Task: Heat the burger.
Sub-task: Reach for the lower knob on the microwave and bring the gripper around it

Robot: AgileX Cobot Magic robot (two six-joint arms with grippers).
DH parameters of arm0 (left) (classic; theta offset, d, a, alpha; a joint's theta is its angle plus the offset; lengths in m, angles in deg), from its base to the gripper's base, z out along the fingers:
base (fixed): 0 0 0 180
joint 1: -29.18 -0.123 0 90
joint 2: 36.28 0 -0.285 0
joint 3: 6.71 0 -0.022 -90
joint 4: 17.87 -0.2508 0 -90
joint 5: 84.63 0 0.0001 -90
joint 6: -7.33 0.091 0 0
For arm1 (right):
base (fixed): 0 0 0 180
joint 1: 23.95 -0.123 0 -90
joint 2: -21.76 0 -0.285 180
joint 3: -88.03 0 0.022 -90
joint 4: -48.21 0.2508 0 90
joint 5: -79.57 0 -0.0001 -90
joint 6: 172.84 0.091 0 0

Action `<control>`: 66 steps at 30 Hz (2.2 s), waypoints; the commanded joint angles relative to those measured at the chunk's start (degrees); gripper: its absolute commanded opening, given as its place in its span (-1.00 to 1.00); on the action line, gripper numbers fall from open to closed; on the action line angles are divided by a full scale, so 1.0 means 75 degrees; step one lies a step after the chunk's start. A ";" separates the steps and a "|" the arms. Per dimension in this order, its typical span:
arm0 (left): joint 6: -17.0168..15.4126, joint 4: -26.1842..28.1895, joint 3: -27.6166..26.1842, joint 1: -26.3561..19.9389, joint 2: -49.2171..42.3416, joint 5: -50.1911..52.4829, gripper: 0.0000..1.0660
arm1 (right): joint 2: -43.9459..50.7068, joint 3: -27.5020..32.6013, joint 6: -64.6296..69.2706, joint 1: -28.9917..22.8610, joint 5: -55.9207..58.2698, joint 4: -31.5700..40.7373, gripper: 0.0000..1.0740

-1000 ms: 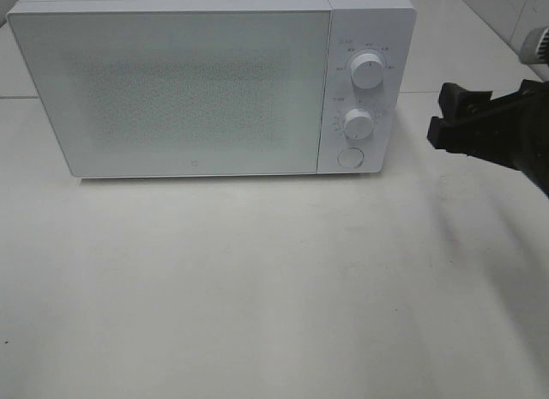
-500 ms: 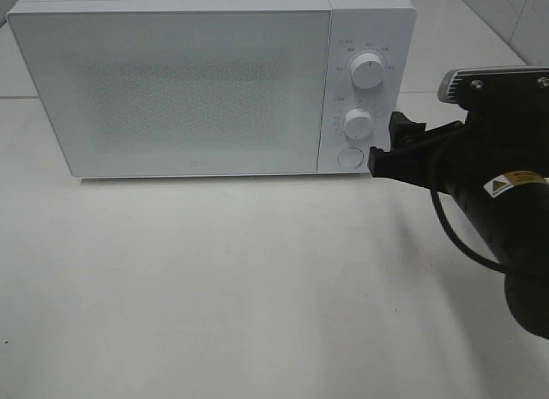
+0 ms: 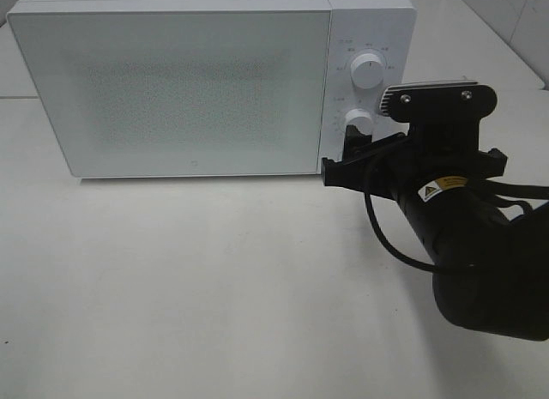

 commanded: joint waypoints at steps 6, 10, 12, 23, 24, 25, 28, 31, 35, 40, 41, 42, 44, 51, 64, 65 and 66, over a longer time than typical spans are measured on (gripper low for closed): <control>-0.0031 0.0053 0.0031 -0.0023 -0.0222 0.0069 0.77 | -0.0726 -0.0657 0.0031 0.0153 -0.0672 -0.0191 0.42; -0.0031 0.0053 0.0031 -0.0023 -0.0222 0.0069 0.77 | -0.1100 -0.1062 0.0031 0.0374 -0.0527 -0.0359 0.42; -0.0031 0.0053 0.0031 -0.0023 -0.0222 0.0069 0.77 | -0.1176 -0.1138 0.0031 0.0405 -0.0527 -0.0359 0.42; -0.0023 0.0053 0.0031 -0.0023 -0.0222 0.0069 0.77 | -0.1788 -0.1772 0.0191 0.1047 -0.0328 -0.0718 0.42; -0.0031 0.0053 0.0031 -0.0023 -0.0222 0.0069 0.77 | -0.1818 -0.1818 0.0267 0.1100 -0.0328 -0.0764 0.42; -0.0031 0.0053 0.0031 -0.0023 -0.0222 0.0069 0.77 | -0.1887 -0.1887 0.0328 0.1176 -0.0290 -0.0825 0.42; -0.0031 0.0053 0.0031 -0.0023 -0.0222 0.0069 0.77 | -0.2040 -0.2032 0.0328 0.1222 -0.0183 -0.0901 0.42; -0.0031 0.0053 0.0031 -0.0023 -0.0222 0.0069 0.77 | -0.2177 -0.2170 0.0359 0.1253 -0.0107 -0.0924 0.42; -0.0031 0.0053 0.0031 -0.0023 -0.0191 0.0069 0.77 | -0.2284 -0.2284 0.0359 0.1253 -0.0107 -0.0940 0.42; -0.0031 0.0053 0.0031 -0.0023 -0.0183 0.0069 0.77 | -0.2437 -0.2452 0.0413 0.1253 -0.0061 -0.0947 0.42; -0.0031 0.0053 0.0031 -0.0023 -0.0183 0.0069 0.77 | -0.2437 -0.2460 0.0413 0.1253 -0.0061 -0.0947 0.42; -0.0031 0.0053 0.0031 -0.0023 -0.0183 0.0069 0.77 | -0.2437 -0.2460 0.0413 0.1253 -0.0061 -0.0947 0.42; -0.0031 0.0053 0.0031 -0.0023 -0.0183 0.0069 0.77 | -0.2445 -0.2468 0.0535 0.1345 -0.0038 -0.0940 0.42; -0.0031 0.0053 0.0031 -0.0023 -0.0183 0.0069 0.77 | -0.2445 -0.2468 0.0558 0.1436 0.0069 -0.0963 0.38; -0.0031 0.0053 0.0031 -0.0023 -0.0183 0.0069 0.77 | -0.2445 -0.2460 0.0581 0.1406 0.0061 -0.0963 -0.53; -0.0031 0.0053 0.0031 -0.0023 -0.0183 0.0069 0.77 | -0.2445 -0.2460 0.0581 0.1406 0.0061 -0.0963 -0.53; -0.0031 0.0053 0.0031 -0.0023 -0.0183 0.0069 0.77 | -0.2445 -0.2460 0.0581 0.1398 0.0023 -0.0963 -0.68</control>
